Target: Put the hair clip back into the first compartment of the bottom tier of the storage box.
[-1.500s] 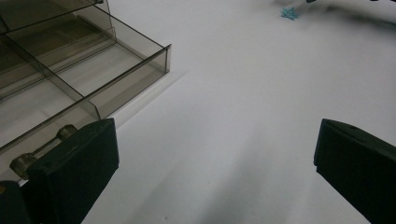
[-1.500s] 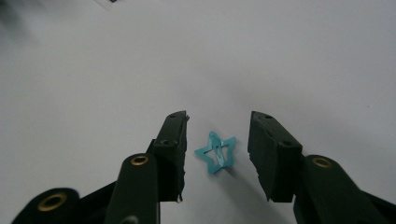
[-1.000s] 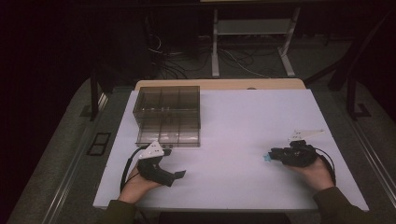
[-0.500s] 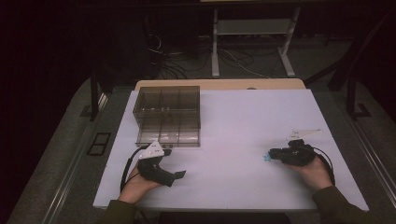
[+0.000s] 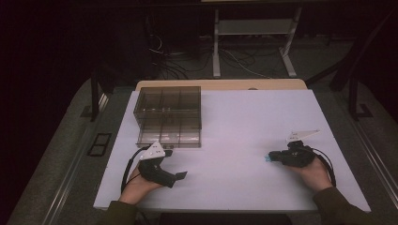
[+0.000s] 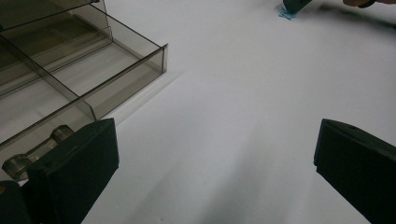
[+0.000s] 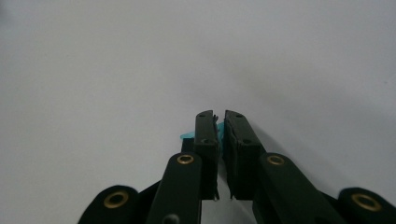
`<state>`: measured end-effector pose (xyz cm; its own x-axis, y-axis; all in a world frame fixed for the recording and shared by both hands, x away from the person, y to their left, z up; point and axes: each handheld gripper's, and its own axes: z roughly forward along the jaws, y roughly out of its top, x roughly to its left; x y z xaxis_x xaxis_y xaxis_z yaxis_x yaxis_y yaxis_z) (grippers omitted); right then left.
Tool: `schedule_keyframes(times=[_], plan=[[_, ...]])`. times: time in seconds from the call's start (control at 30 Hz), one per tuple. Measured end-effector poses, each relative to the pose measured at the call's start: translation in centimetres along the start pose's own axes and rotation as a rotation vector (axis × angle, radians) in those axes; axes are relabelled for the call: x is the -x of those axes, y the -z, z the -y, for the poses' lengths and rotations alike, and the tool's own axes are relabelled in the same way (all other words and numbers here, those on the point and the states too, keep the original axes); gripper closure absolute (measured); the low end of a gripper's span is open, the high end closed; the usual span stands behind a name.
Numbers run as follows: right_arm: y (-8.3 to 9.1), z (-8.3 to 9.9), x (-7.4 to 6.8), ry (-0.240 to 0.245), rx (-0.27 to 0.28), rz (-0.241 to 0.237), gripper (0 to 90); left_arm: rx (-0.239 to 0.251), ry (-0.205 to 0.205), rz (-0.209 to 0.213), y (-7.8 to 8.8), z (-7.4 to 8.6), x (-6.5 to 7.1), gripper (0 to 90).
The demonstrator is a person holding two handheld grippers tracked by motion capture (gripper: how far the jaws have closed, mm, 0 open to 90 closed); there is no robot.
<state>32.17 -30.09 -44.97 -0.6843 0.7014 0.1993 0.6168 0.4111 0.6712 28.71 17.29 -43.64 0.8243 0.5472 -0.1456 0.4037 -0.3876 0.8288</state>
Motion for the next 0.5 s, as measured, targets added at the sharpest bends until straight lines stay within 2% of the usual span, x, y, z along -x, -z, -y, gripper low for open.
schedule_keyframes(times=[0.5], plan=[[0.26,-0.05,-0.03,-0.003,0.021,-0.02,88.3,0.0,0.002,0.001,0.01,0.01,0.0,0.0]])
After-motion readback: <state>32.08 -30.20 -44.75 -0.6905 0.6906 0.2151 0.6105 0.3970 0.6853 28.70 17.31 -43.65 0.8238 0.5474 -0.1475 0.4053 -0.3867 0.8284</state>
